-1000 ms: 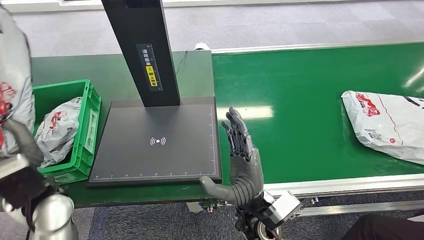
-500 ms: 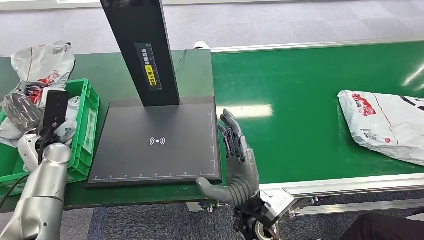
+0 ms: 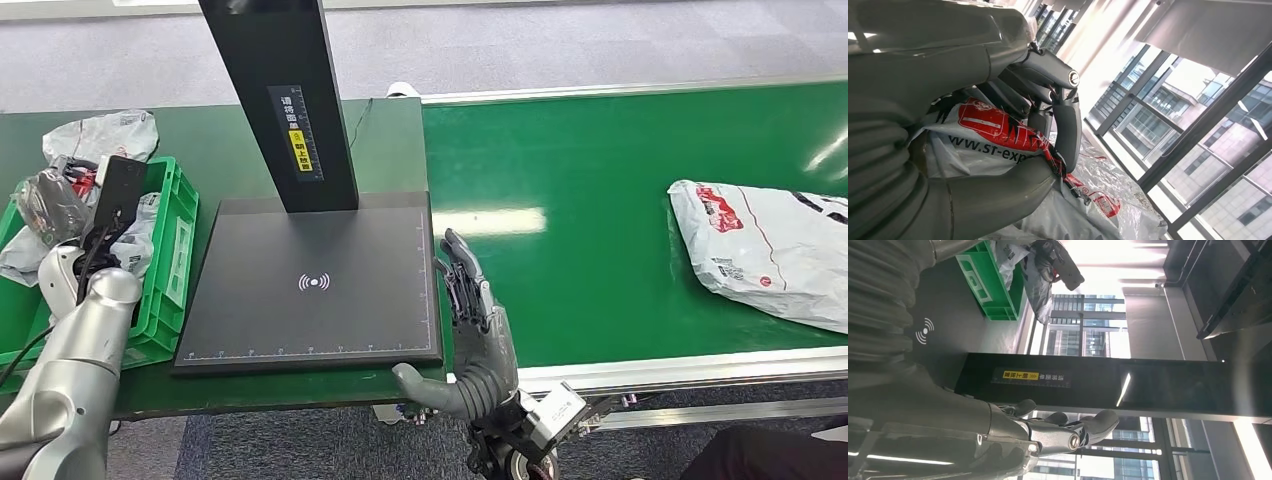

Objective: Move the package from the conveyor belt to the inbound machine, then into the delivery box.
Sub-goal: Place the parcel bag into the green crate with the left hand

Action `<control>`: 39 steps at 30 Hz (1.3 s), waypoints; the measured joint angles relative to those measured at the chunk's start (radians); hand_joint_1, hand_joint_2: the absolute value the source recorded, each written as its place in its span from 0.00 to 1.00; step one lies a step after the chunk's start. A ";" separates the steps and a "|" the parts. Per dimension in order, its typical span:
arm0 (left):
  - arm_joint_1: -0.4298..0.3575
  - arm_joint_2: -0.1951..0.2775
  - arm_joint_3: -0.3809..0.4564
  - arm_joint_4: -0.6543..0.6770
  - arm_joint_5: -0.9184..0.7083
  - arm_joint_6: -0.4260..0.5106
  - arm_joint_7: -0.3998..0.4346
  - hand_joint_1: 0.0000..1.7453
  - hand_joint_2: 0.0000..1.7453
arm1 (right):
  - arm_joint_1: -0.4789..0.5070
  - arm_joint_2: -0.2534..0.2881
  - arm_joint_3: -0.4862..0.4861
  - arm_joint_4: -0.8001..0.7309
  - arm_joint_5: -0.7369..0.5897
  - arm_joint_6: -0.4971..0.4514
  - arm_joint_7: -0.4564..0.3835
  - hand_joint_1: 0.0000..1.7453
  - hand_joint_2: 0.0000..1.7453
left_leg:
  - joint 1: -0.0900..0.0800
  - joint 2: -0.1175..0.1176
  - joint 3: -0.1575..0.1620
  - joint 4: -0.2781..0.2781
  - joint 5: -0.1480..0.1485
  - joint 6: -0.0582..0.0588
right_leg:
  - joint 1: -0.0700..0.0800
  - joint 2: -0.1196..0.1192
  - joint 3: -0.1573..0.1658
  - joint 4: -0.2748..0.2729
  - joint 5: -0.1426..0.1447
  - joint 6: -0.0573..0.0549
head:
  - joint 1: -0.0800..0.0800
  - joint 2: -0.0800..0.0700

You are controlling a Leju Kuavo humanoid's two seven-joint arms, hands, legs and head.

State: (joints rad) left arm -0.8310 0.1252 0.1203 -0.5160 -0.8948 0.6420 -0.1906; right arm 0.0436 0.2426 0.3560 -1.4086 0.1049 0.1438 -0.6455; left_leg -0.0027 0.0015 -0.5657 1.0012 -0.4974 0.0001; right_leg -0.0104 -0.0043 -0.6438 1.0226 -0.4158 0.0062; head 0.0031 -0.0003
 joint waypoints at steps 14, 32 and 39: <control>-0.019 0.019 0.029 0.052 0.004 -0.077 -0.005 0.00 1.00 | 0.003 0.000 -0.011 0.000 0.012 0.000 0.008 0.00 1.00 | 0.000 0.000 0.000 0.000 0.000 0.000 | 0.000 0.000 0.000 0.000 0.000 0.000 | 0.000 0.000; 0.134 0.020 0.134 -0.109 0.281 -0.003 -0.308 0.00 1.00 | 0.014 0.003 -0.020 0.000 0.027 -0.001 0.010 0.00 1.00 | 0.000 0.003 0.000 0.000 -0.001 -0.001 | 0.000 0.003 -0.001 0.000 0.000 0.000 | 0.000 0.000; 0.411 -0.072 0.195 -0.525 0.563 0.052 -0.505 0.00 1.00 | 0.024 0.006 -0.016 0.000 0.031 -0.029 0.017 0.00 1.00 | 0.000 0.005 -0.001 0.000 -0.003 -0.001 | 0.000 0.005 -0.002 -0.001 -0.002 0.001 | 0.000 0.000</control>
State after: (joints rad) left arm -0.4201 0.0532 0.3153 -1.0415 -0.3316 0.6935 -0.6956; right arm 0.0681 0.2484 0.3398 -1.4088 0.1362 0.1151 -0.6284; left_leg -0.0027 0.0065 -0.5663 1.0010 -0.5004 -0.0007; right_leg -0.0105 0.0004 -0.6457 1.0220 -0.4174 0.0069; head 0.0033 -0.0004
